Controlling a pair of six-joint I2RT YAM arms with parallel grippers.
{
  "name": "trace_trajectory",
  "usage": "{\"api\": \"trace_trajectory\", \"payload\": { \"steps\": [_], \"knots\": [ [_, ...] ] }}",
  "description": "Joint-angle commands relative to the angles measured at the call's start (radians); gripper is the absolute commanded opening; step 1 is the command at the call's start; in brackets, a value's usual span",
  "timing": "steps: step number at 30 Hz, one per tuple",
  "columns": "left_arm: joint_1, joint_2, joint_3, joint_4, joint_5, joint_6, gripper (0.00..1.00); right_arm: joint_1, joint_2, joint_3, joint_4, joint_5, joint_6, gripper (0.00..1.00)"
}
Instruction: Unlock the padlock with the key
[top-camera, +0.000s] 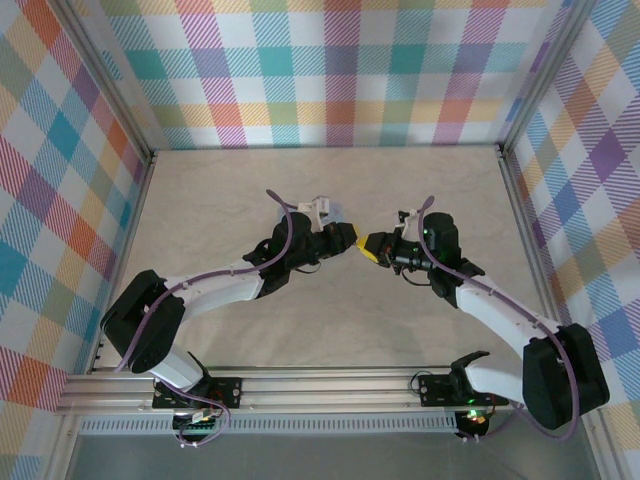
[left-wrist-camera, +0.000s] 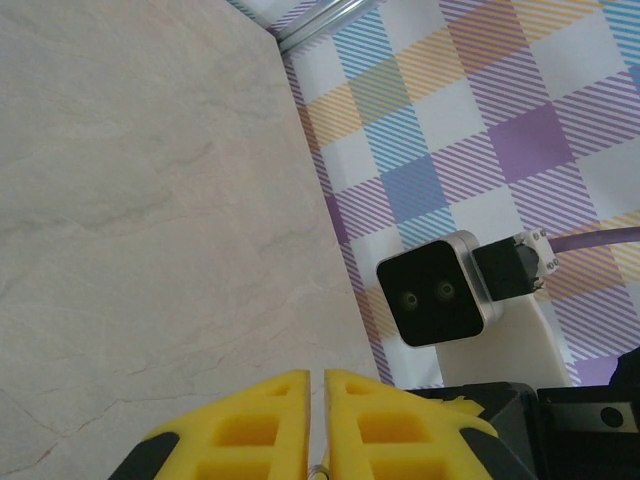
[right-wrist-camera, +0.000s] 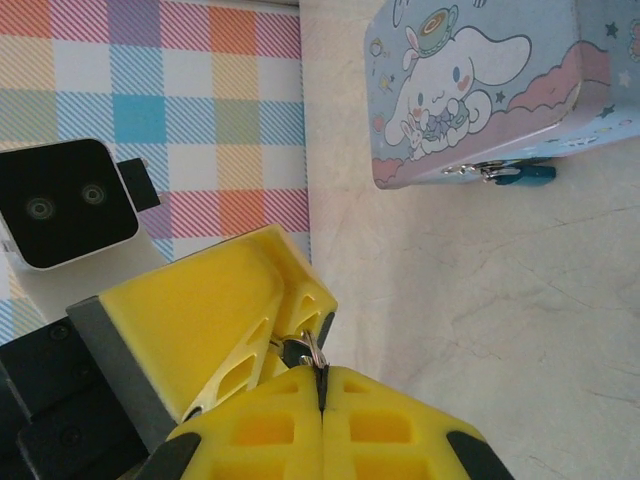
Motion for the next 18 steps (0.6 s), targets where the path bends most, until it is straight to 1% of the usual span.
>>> {"api": "trace_trajectory", "payload": {
  "steps": [1,3,6,15,18],
  "knots": [
    [-0.019,-0.001,0.030,0.032,-0.007,0.018,0.12,0.008,-0.020,0.009,-0.027,0.009,-0.025,0.00],
    [-0.019,0.000,0.031,0.032,-0.006,0.019,0.11,0.009,-0.023,0.008,-0.027,0.010,-0.024,0.00],
    [-0.019,0.001,0.031,0.033,-0.004,0.019,0.07,0.009,-0.027,0.005,-0.029,0.012,-0.024,0.00],
    [-0.019,0.003,0.022,0.032,-0.013,0.018,0.06,0.008,-0.050,-0.009,-0.055,0.022,-0.034,0.00],
    [-0.019,0.001,0.021,0.033,-0.010,0.022,0.03,0.007,-0.058,-0.016,-0.064,0.023,-0.040,0.00]
  ]
}}
